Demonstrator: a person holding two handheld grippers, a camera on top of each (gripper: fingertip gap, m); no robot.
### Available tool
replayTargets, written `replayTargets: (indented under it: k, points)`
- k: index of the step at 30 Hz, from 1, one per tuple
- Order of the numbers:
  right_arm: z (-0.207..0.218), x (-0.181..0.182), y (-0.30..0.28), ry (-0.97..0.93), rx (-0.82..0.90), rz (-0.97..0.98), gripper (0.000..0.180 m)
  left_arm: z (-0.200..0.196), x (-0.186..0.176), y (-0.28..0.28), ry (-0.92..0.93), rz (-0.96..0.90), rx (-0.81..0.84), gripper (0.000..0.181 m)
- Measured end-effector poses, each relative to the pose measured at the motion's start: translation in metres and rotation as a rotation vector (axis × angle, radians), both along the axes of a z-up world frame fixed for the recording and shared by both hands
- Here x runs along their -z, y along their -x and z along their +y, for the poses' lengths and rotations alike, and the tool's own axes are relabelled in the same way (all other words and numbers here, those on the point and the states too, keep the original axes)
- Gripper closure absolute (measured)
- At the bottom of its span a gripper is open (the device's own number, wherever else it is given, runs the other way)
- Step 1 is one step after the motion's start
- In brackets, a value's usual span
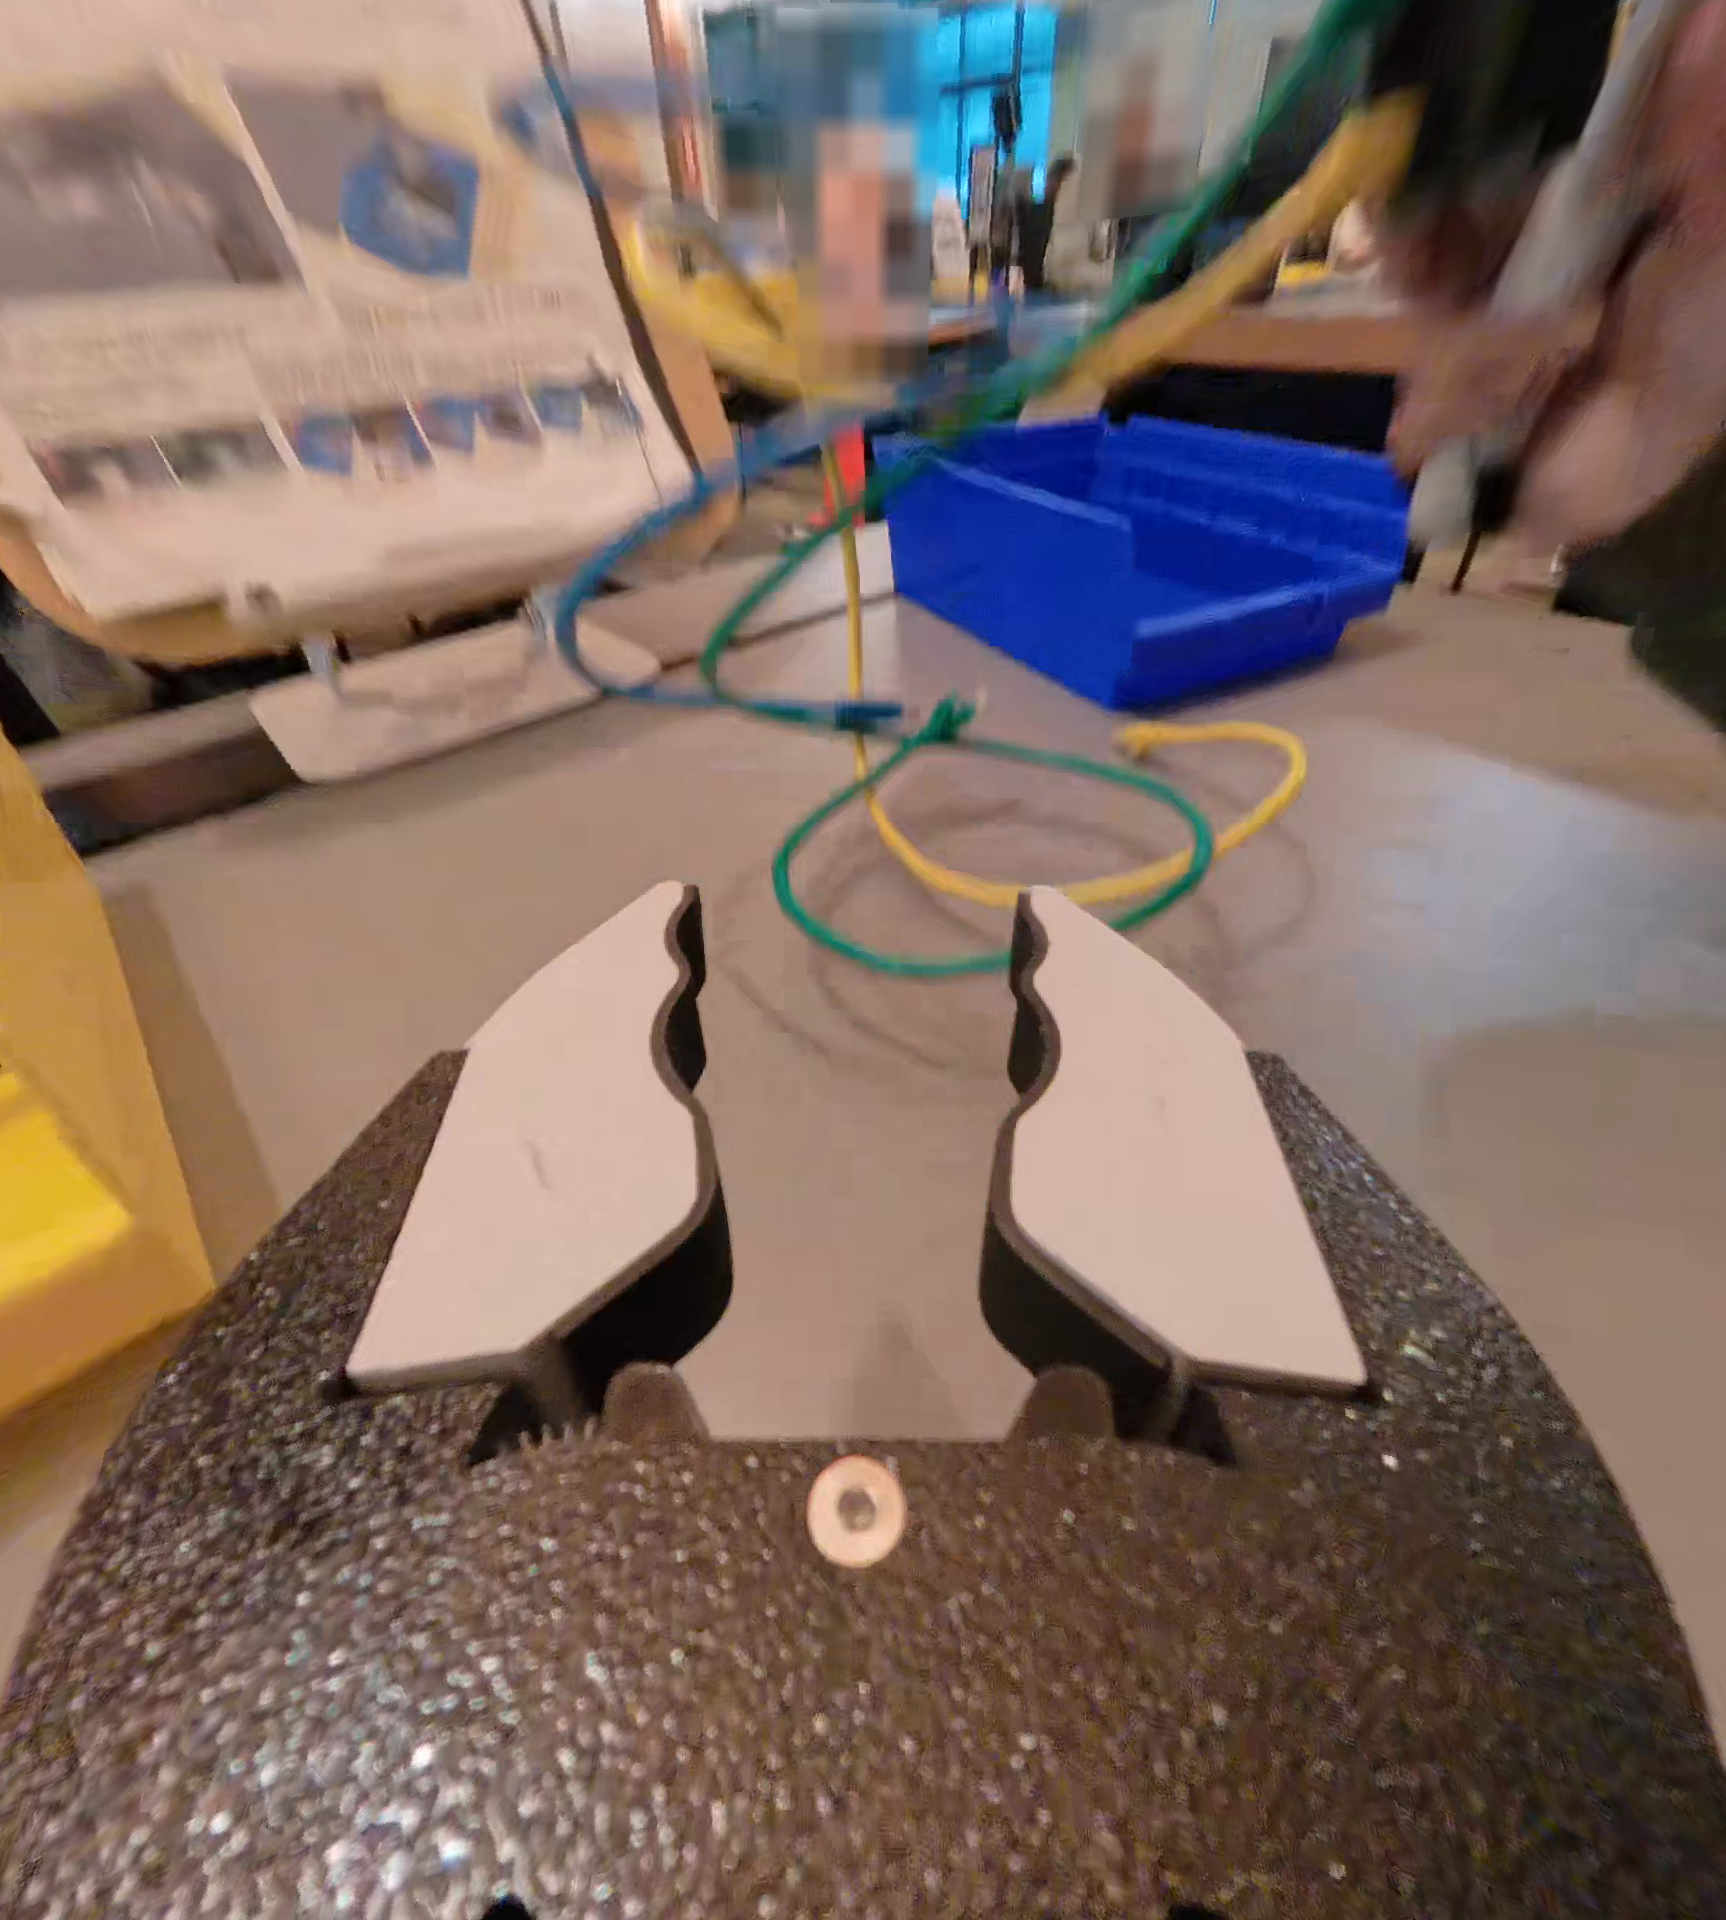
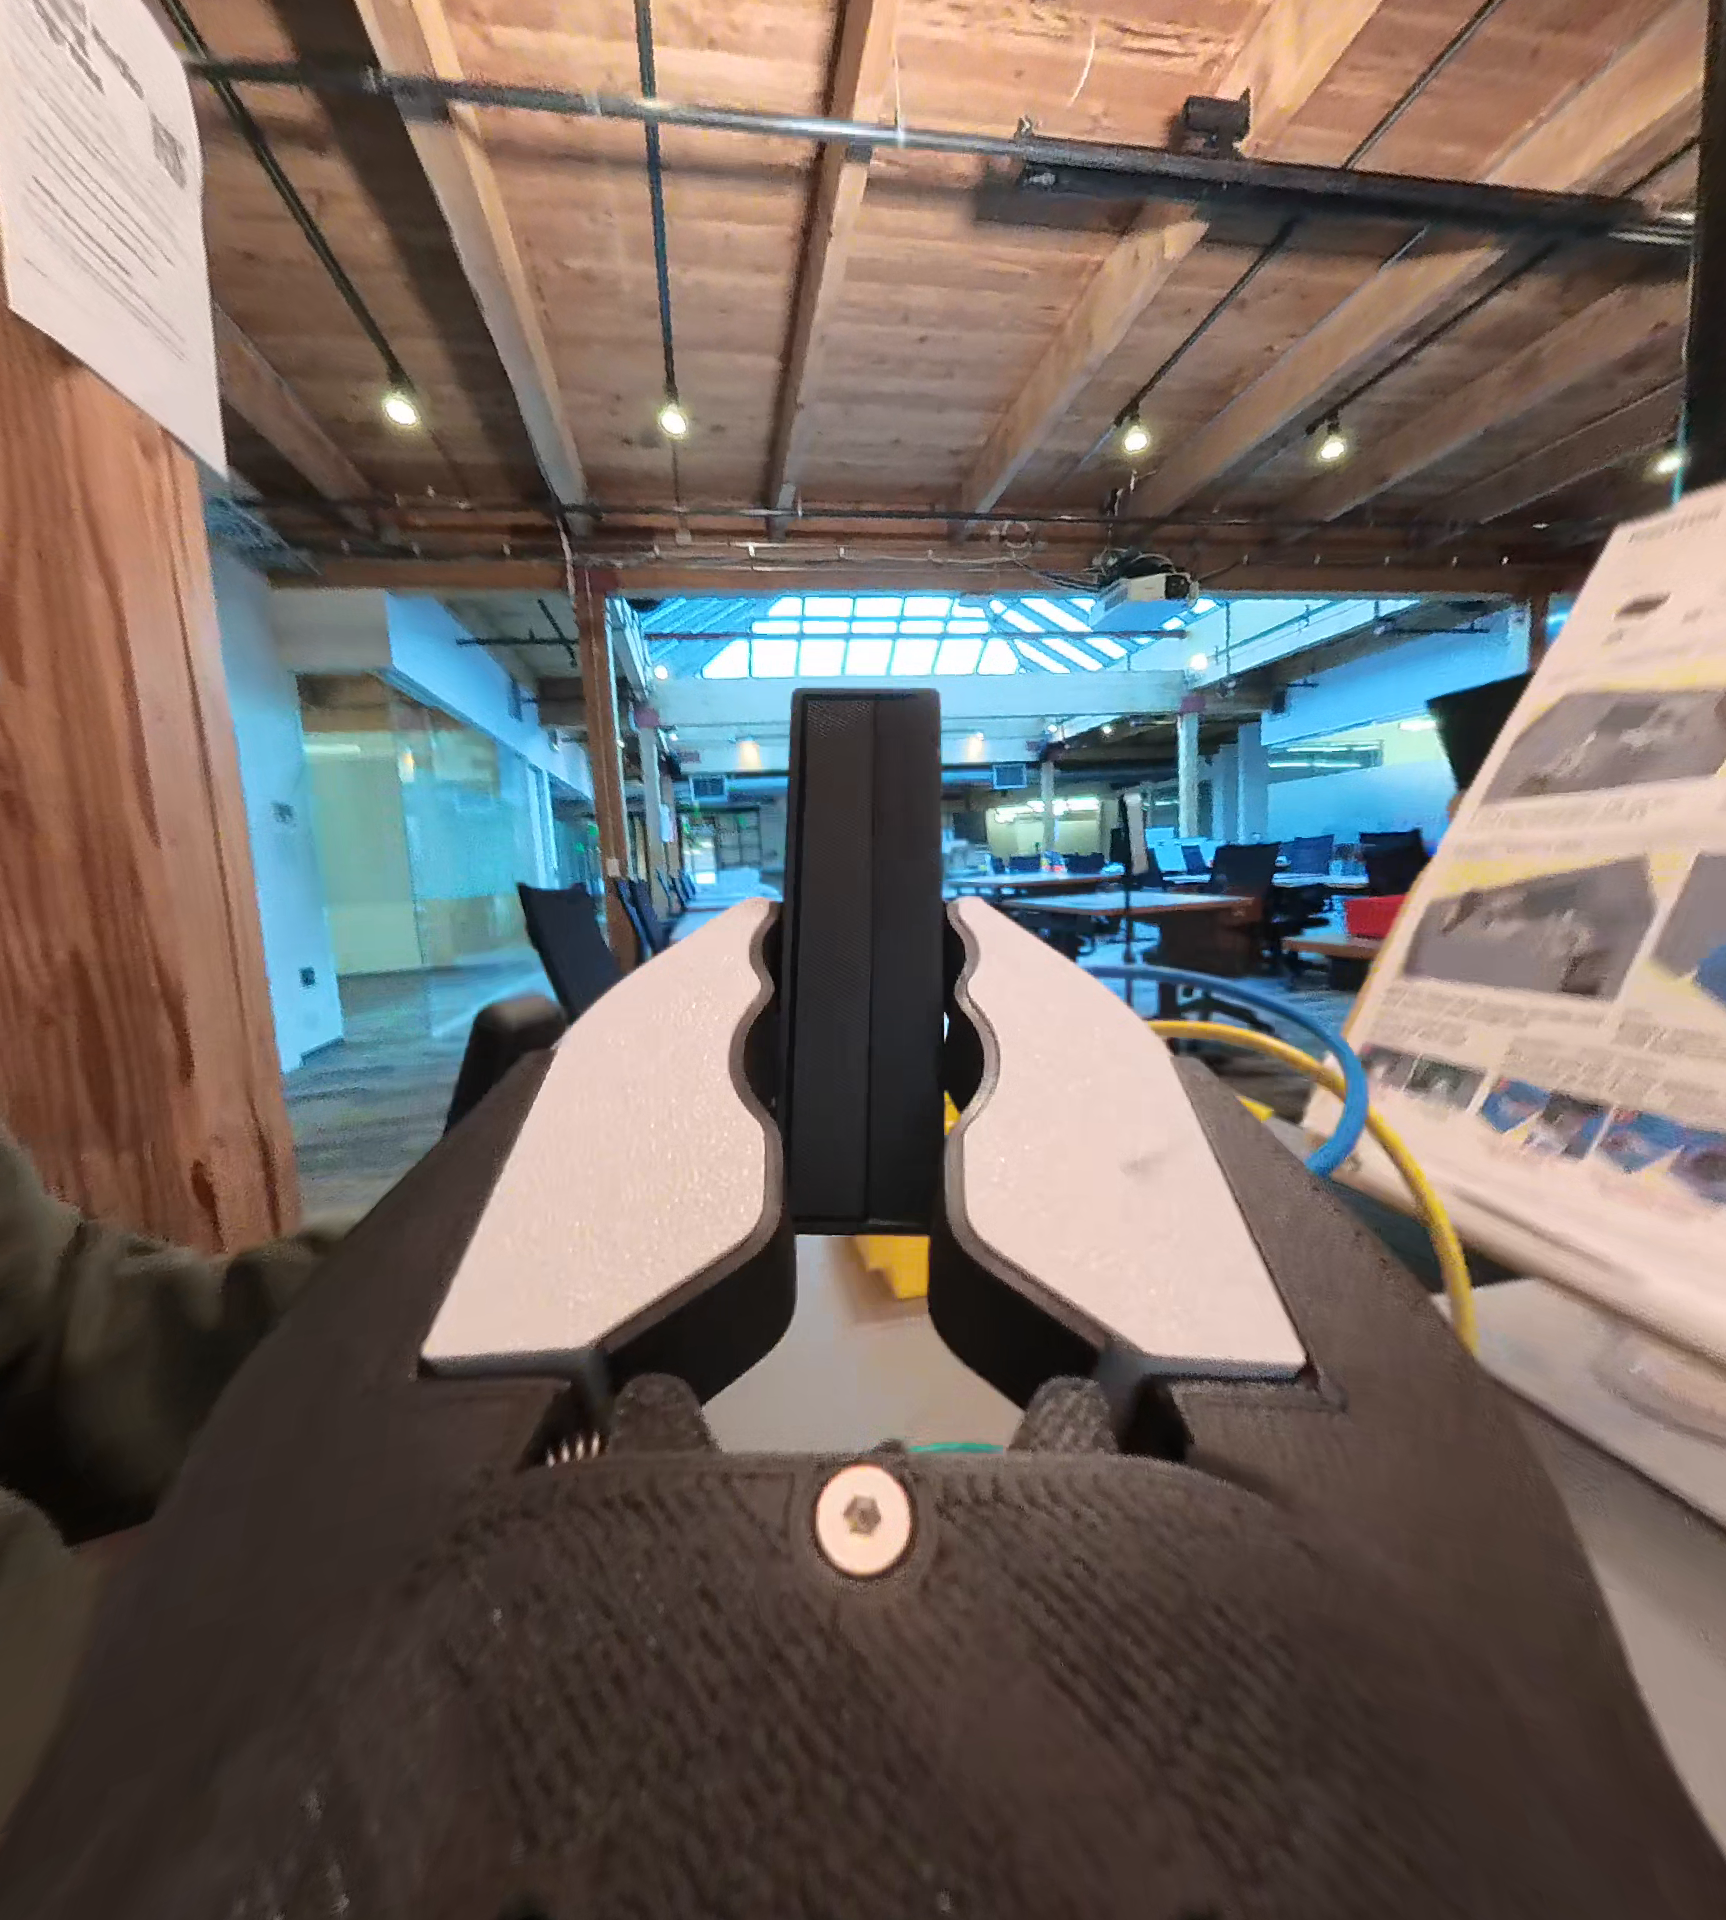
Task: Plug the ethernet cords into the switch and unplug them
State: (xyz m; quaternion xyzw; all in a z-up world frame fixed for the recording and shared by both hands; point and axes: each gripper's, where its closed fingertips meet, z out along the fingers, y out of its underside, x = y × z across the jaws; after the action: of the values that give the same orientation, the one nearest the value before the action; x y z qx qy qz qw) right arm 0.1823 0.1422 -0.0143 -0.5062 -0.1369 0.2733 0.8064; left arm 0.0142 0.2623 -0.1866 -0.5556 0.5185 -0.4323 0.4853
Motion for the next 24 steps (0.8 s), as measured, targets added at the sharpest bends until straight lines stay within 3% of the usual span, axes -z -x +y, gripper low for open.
replayTargets:
  k: [4,9,13,17,24]
  points:
    - [-0.001,-0.074,-0.021,-0.005,0.068,-0.114,0.152,0.002,0.026,-0.002,0.046,0.031,0.015,0.125]
    - [-0.021,-0.175,-0.084,-0.043,0.300,-0.195,0.152,0.001,0.031,-0.002,0.065,0.047,0.037,0.124]
    - [-0.047,-0.223,-0.137,-0.050,0.519,-0.241,0.152,0.001,0.027,0.000,0.074,0.018,0.042,0.125]
    - [-0.056,-0.213,-0.186,0.052,0.757,-0.306,0.152,0.002,0.026,0.001,0.099,0.007,0.052,0.127]
    - [-0.028,-0.111,-0.213,0.315,0.699,-0.257,0.152,-0.001,0.028,0.002,0.100,0.016,0.059,0.128]
